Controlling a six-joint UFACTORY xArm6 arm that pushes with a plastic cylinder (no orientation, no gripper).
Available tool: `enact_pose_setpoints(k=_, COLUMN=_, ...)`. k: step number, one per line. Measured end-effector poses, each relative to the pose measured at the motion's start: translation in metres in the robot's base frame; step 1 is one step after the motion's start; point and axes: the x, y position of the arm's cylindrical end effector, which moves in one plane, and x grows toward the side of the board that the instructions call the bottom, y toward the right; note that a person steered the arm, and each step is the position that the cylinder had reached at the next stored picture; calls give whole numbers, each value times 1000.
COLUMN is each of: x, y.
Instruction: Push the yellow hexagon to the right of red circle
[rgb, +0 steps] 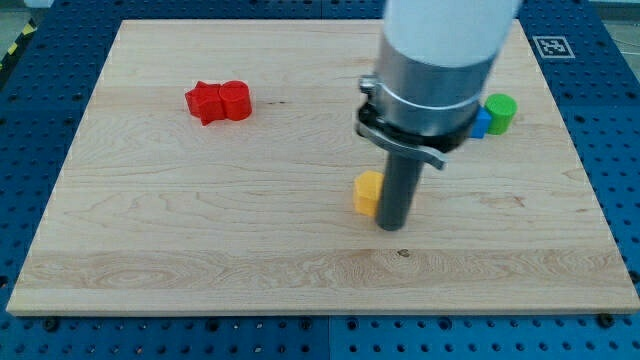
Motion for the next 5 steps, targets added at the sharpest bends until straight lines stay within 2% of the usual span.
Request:
enact_pose_setpoints(k=2, x=-23, y=-21)
enact_pose_setpoints(k=3, x=-31, y=-2)
enact_pose_setpoints(k=5, x=-42, y=-50)
